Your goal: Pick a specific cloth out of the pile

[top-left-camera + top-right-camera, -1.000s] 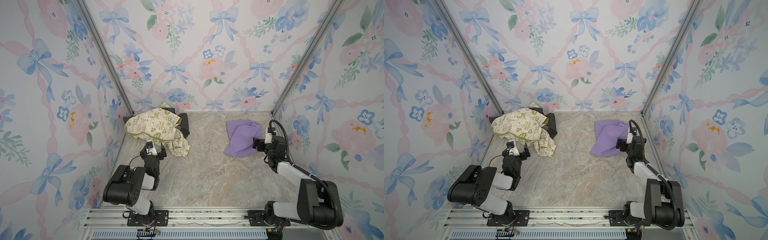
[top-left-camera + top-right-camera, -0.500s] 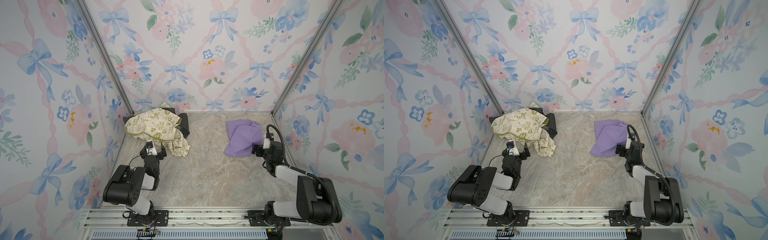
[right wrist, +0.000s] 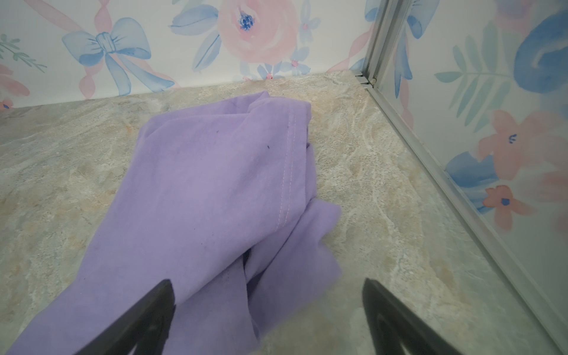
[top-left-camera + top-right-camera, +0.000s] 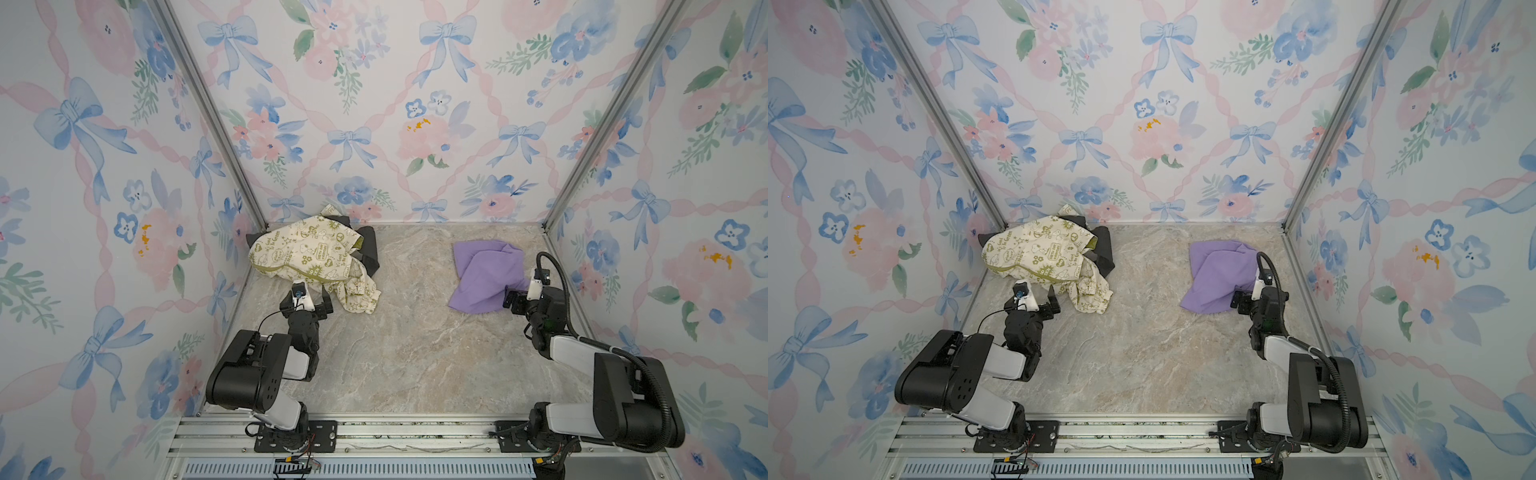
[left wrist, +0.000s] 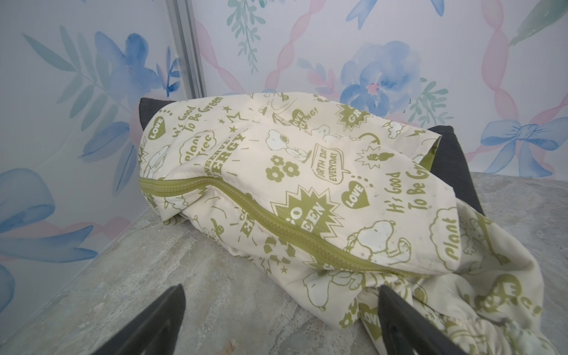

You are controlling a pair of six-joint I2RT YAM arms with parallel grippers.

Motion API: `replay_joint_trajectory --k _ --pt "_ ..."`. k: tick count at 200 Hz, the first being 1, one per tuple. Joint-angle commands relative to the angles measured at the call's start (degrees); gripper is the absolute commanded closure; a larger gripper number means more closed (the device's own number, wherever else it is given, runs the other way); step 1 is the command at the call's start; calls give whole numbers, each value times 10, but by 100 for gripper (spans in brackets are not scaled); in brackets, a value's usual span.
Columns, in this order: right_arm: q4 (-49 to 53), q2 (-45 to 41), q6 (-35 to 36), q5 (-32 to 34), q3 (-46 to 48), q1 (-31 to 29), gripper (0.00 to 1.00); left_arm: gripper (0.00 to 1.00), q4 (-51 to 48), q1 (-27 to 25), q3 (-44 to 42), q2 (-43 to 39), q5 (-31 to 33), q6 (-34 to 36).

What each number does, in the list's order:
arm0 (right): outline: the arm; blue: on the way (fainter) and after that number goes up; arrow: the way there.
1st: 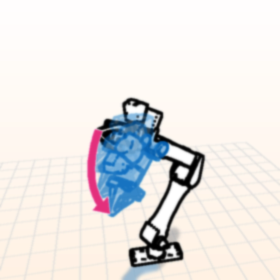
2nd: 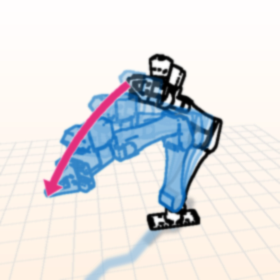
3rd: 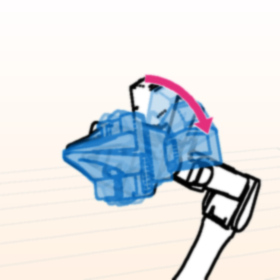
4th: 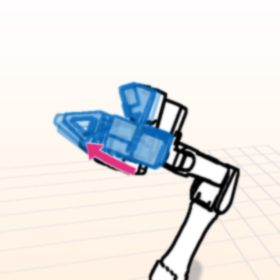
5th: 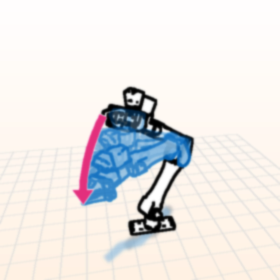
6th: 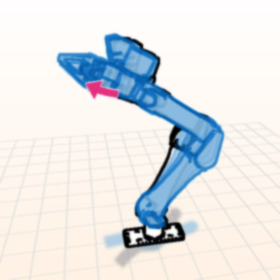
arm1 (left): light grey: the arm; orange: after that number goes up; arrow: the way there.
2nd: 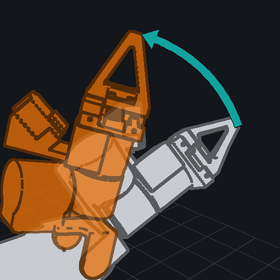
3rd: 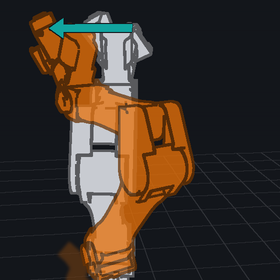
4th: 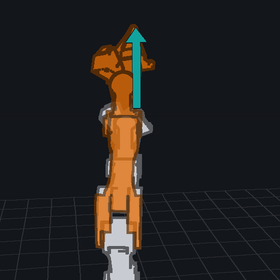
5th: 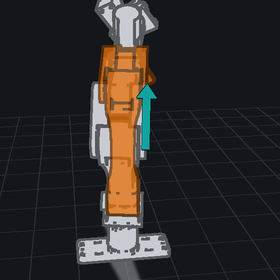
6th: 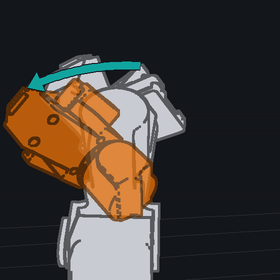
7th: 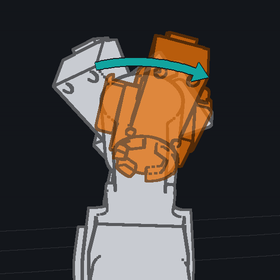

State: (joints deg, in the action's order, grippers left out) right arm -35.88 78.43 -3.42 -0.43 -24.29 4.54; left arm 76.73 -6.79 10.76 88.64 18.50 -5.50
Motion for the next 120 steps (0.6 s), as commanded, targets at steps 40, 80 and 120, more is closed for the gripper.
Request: replay_joint_trajectory --k 40,80,120 --pt "-152 97 34 -6 19 -53 3 2 15 -8 -3 2 -3 15" --pt "-164 105 30 -9 19 -50 3 2 15 -11 -2 2 2 17" --pt "-158 102 32 -9 16 -50 3 2 15 -10 -1 5 2 17"
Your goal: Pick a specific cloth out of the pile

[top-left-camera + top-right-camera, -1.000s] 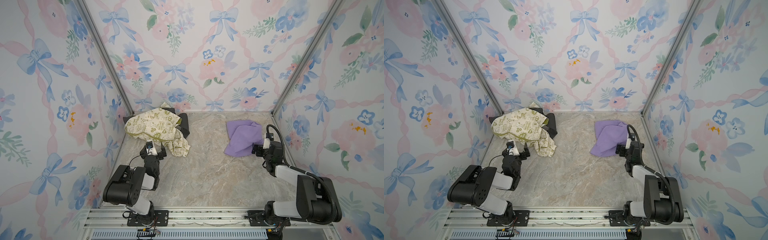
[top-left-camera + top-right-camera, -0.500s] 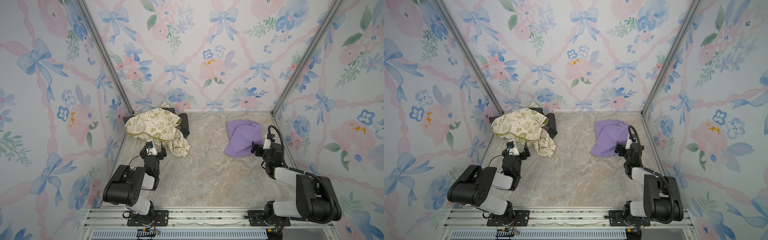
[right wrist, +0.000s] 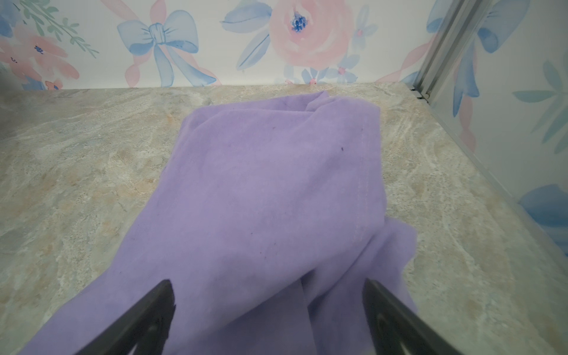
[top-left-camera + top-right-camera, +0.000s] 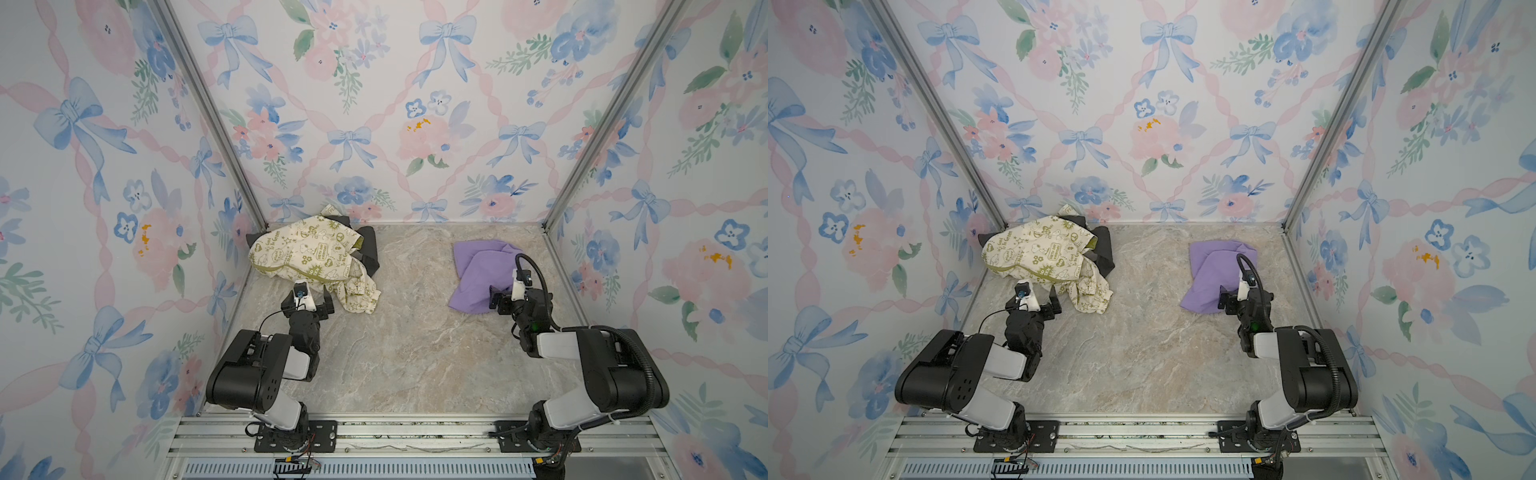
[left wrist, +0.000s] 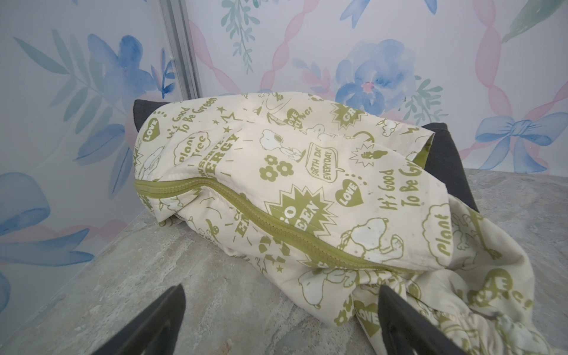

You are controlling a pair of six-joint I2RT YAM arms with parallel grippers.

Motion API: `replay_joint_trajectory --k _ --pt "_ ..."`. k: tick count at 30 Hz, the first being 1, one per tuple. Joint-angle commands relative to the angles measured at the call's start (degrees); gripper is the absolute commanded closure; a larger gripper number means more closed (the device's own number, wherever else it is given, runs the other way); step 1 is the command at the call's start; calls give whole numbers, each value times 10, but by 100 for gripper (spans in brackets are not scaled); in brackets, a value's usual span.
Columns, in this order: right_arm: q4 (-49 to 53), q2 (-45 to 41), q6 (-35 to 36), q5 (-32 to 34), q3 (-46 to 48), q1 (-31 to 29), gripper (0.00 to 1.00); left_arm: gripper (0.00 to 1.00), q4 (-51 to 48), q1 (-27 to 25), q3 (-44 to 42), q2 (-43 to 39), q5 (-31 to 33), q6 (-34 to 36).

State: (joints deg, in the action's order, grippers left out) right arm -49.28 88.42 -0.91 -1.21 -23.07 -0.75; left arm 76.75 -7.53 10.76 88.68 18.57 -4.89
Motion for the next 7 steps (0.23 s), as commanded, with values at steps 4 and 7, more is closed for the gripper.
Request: replay_joint_trajectory --k 4,7 --pt "-23 3 6 -1 4 2 3 2 14 -2 0 5 0 11" --pt "-23 3 8 1 4 2 3 2 15 -3 -2 3 0 11"
